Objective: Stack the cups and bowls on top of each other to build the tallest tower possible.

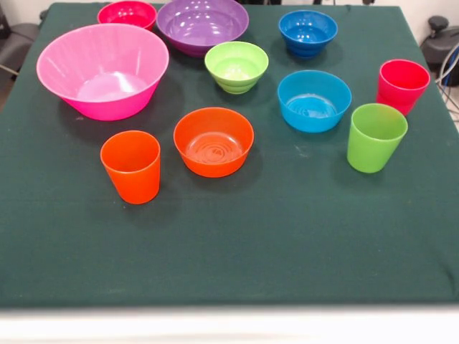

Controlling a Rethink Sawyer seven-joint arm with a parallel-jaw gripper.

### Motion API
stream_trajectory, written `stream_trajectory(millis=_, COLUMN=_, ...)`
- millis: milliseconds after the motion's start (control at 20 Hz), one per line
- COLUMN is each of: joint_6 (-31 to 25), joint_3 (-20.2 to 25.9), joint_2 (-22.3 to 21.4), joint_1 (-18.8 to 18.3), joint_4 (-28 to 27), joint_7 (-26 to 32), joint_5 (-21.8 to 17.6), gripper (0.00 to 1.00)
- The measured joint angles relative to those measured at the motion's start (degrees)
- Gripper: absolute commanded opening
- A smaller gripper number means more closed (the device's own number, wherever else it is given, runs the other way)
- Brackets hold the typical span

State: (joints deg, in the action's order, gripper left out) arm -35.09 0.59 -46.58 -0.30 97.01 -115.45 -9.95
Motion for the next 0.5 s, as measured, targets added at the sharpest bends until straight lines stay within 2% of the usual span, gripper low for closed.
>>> stream_trajectory(millis=500, joint_6=0.2, joint_3=2.6, joint_2=6.3, joint_1=-6.0, joint_4=-5.1, joint_7=0.0, joint_5=-3.8, gripper=1.0)
